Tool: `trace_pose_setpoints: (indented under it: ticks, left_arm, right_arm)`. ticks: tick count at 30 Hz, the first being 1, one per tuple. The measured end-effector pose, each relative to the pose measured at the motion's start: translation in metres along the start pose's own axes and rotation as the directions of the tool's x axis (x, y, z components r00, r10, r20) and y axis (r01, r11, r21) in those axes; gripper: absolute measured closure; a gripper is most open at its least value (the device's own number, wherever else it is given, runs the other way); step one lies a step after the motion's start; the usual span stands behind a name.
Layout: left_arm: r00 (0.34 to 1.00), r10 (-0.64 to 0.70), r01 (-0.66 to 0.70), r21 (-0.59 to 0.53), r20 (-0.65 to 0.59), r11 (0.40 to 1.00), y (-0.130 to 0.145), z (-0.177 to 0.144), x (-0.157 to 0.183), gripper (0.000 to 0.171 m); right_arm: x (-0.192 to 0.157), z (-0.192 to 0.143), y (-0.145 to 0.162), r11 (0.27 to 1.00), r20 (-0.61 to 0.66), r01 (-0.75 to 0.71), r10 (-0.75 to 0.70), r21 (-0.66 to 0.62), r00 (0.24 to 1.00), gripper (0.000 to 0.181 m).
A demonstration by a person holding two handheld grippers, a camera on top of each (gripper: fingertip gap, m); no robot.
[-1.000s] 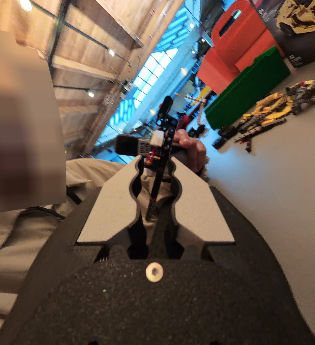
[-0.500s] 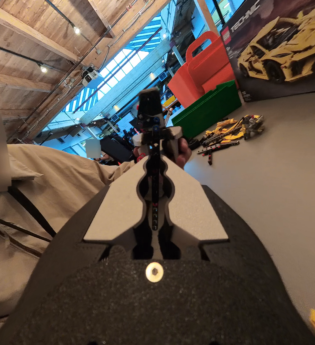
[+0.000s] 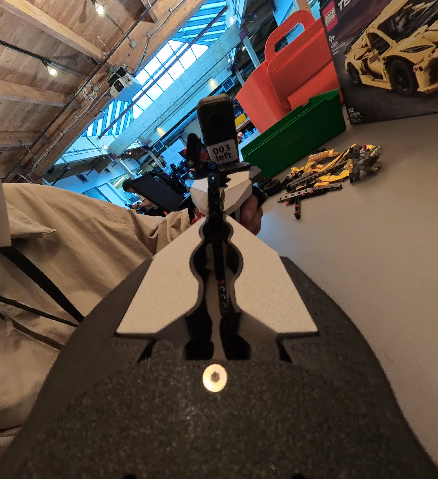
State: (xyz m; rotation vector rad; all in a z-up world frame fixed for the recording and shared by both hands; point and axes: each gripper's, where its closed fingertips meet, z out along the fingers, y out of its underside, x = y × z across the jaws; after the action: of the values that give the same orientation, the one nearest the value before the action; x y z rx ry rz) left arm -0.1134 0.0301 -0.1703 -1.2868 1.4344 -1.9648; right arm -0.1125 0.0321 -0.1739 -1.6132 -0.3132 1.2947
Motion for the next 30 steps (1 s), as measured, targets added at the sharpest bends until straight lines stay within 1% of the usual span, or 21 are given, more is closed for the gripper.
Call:
trace_pose_setpoints:
  ticks: [2,3,4,5,6,7,8,9,10,12,13,16,19,22,25,28,30]
  left_arm:
    - [1.000,0.009,-0.009,-0.007,0.006,1.000,-0.001,-0.004,-0.002,0.165]
    - [1.000,0.002,-0.002,0.024,0.007,1.000,-0.008,-0.012,-0.004,0.165]
    - [1.000,-0.013,0.012,0.064,0.014,0.998,-0.018,-0.025,-0.010,0.165]
    - [0.999,-0.017,0.013,0.100,0.039,0.995,-0.028,-0.037,-0.018,0.165]
    - [0.998,-0.017,0.009,0.127,0.060,0.992,-0.036,-0.045,-0.024,0.165]
    - [0.997,-0.036,0.026,0.150,0.062,0.988,-0.040,-0.049,-0.026,0.165]
    - [0.996,-0.067,0.055,0.169,0.062,0.984,-0.042,-0.049,-0.029,0.165]
    - [0.993,-0.099,0.086,0.182,0.061,0.979,-0.040,-0.048,-0.032,0.165]
    - [0.990,-0.130,0.119,0.190,0.047,0.975,-0.038,-0.047,-0.034,0.165]
    - [0.984,-0.179,0.174,0.205,0.004,0.963,-0.036,-0.044,-0.033,0.165]
    - [0.981,-0.192,0.190,0.208,-0.014,0.960,-0.036,-0.042,-0.031,0.165]
    - [0.979,-0.203,0.203,0.186,-0.019,0.961,-0.031,-0.037,-0.030,0.165]
    - [0.978,-0.206,0.205,0.172,-0.018,0.963,-0.028,-0.034,-0.030,0.165]
    - [0.976,-0.216,0.216,0.173,-0.019,0.961,-0.026,-0.034,-0.033,0.165]
    - [0.975,-0.223,0.220,0.175,-0.002,0.960,-0.025,-0.036,-0.037,0.165]
    - [0.973,-0.230,0.221,0.177,0.028,0.959,-0.024,-0.038,-0.044,0.165]
    - [0.973,-0.223,0.213,0.138,0.058,0.967,-0.016,-0.037,-0.048,0.165]
  right_arm:
    - [0.001,-0.001,0.001,1.000,-0.007,0.001,-0.001,-0.007,1.000,0.175]
    - [0.001,-0.012,-0.014,0.997,-0.003,-0.019,0.019,0.073,1.000,0.175]
    - [0.002,-0.034,-0.036,0.979,0.012,-0.056,0.055,0.196,0.998,0.176]
    - [0.008,-0.057,-0.048,0.965,-0.002,-0.073,0.076,0.250,0.997,0.176]
    - [0.017,-0.068,-0.045,0.976,-0.072,-0.046,0.063,0.215,0.995,0.176]
    - [0.027,-0.067,-0.032,0.992,-0.155,-0.017,0.036,0.124,0.987,0.176]
    - [0.034,-0.060,-0.019,0.999,-0.211,-0.002,0.011,0.040,0.977,0.176]
    - [0.041,-0.048,-0.002,0.999,-0.243,-0.023,0.011,-0.048,0.970,0.176]
    - [0.050,-0.036,0.017,0.988,-0.273,-0.055,0.013,-0.146,0.962,0.175]
    - [0.075,-0.019,0.046,0.957,-0.390,-0.120,0.009,-0.263,0.921,0.175]
    - [0.082,-0.013,0.062,0.932,-0.422,-0.167,0.016,-0.323,0.907,0.175]
    - [0.093,-0.005,0.092,0.878,-0.483,-0.194,-0.047,-0.437,0.875,0.175]
    - [0.100,-0.009,0.106,0.849,-0.514,-0.218,-0.072,-0.482,0.855,0.172]
    - [0.108,-0.016,0.105,0.848,-0.548,-0.222,-0.094,-0.482,0.831,0.164]
    - [0.116,-0.023,0.094,0.869,-0.582,-0.180,-0.143,-0.461,0.801,0.155]
    - [0.119,-0.027,0.072,0.904,-0.606,-0.083,-0.210,-0.418,0.767,0.148]
    - [0.113,-0.025,0.058,0.921,-0.584,0.002,-0.249,-0.390,0.773,0.147]
